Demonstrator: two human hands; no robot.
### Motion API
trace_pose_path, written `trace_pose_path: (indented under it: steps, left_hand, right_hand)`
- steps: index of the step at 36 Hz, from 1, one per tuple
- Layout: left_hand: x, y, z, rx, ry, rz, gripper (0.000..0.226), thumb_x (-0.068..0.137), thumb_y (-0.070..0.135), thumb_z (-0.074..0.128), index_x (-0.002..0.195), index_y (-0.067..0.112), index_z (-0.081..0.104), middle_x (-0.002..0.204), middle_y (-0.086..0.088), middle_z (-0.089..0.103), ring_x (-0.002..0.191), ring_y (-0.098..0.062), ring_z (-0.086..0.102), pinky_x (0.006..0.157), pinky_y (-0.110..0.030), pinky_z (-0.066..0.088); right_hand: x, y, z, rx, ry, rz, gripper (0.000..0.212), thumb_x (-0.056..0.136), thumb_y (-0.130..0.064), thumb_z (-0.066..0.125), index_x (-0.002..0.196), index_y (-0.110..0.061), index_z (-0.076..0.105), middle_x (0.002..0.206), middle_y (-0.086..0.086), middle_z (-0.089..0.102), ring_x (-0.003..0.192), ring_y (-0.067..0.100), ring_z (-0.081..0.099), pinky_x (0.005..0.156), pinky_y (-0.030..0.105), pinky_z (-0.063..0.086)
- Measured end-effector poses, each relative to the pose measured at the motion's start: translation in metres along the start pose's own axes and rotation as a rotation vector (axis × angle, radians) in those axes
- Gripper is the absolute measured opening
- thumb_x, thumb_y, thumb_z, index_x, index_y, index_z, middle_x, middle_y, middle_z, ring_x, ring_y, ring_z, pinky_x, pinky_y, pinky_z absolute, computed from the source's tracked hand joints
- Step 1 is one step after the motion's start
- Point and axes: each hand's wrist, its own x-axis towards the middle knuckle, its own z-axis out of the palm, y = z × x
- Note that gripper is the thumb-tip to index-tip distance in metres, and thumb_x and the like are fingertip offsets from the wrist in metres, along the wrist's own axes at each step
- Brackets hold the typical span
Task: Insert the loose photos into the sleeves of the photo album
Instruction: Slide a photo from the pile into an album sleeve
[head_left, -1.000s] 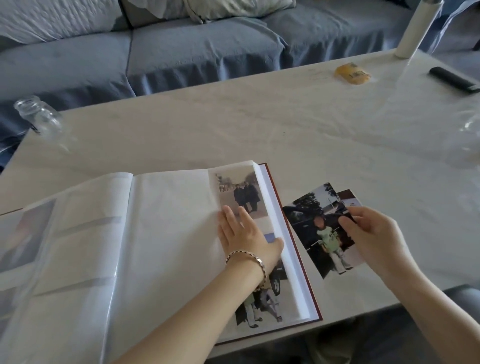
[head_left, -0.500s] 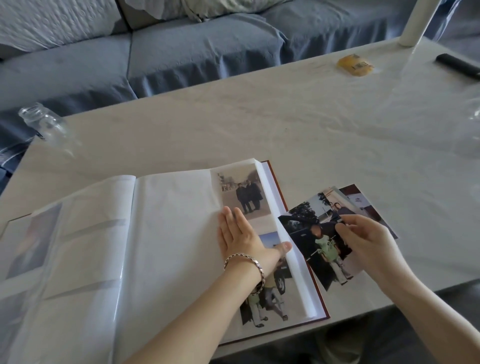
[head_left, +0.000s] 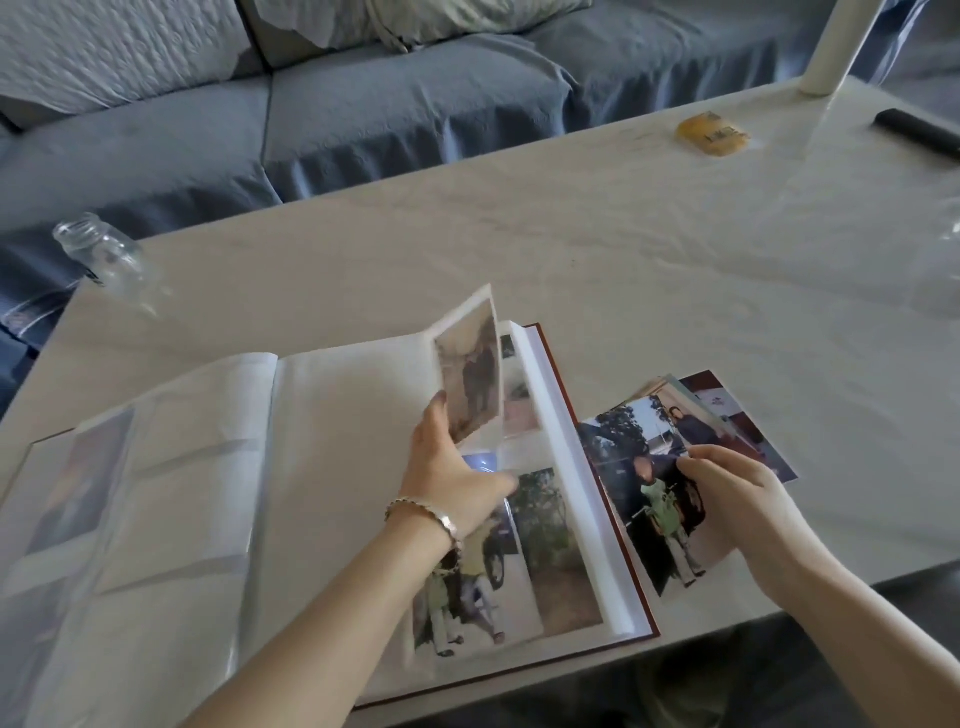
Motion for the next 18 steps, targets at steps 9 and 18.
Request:
trace_pose_path:
  steps: [9,18]
  left_hand:
    - [-0.022,-0.015,-0.063,-0.245,0.123,-0.080,0.043,0.061,0.028,0.053,0.103,0.022,0.058,0.084,0.001,0.058,0.068,-0.009,0.049,0.058,-0.018,0.038]
    - [-0.023,-0.016,-0.062,-0.089,0.006,0.213,0.075,0.084,-0.013,0.042,0.115,0.056,0.042,0.108,0.027,0.064,0.055,-0.009,0.048,0.045,-0.015,0.037]
  right_hand:
    - [-0.002,-0.013,0.037,-0.087,-0.263,0.002,0.026,0.095,-0.014,0.044,0.092,0.003,0.062,0.088,0.022,0.064,0.085,0.035,0.062,0.077,0.040,0.046]
    - [-0.010,-0.019,0.051,-0.100,-0.320,-0.038,0.035,0.079,-0.033,0.052,0.080,0.002,0.061,0.081,0.023,0.062,0.079,0.033,0.061,0.076,0.042,0.047]
